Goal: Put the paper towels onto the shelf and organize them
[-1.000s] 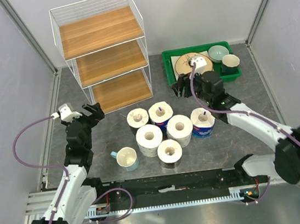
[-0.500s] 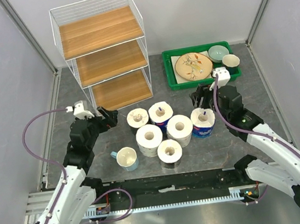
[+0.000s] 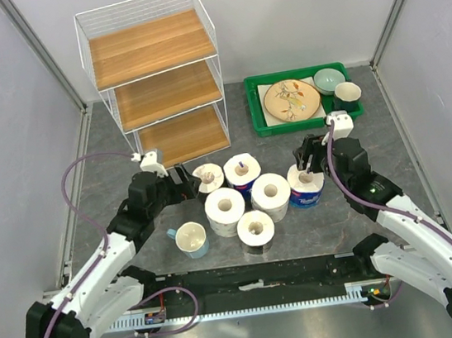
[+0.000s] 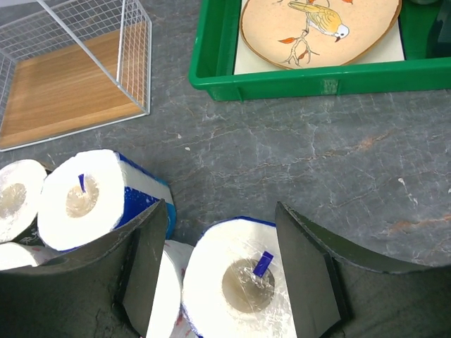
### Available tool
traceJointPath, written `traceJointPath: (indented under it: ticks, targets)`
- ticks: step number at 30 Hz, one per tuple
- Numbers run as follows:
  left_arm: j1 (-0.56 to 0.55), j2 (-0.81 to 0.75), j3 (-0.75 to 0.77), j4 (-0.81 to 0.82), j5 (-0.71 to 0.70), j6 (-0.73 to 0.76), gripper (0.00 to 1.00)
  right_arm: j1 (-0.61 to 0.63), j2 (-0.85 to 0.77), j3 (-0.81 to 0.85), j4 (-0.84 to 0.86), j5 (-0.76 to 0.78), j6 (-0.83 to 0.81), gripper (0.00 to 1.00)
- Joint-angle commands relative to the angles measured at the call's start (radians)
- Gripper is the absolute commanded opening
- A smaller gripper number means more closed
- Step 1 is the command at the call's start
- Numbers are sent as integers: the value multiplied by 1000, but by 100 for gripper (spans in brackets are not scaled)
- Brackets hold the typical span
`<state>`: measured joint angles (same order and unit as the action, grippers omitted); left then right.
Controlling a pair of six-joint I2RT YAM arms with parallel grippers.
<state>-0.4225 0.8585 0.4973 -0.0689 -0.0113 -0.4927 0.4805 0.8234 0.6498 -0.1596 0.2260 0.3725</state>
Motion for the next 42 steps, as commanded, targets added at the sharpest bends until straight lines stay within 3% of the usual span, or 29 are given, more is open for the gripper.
traceJointPath:
  ticks: [1, 17, 24, 34, 42]
  targets:
    - [-53, 63, 61, 32, -45, 23, 100, 0, -18, -7, -6, 24, 9, 71]
    - [-102, 255, 176, -2, -185, 57, 98, 0, -30, -9, -26, 41, 5, 75]
    - [-105, 310, 179, 11, -168, 36, 85, 3, -33, -4, -27, 47, 0, 76]
    - [-121, 343, 178, 23, -162, 37, 81, 1, -32, -4, -28, 55, -1, 77]
    - [-124, 389, 193, 24, -157, 31, 71, 0, -36, -7, -32, 59, -1, 78]
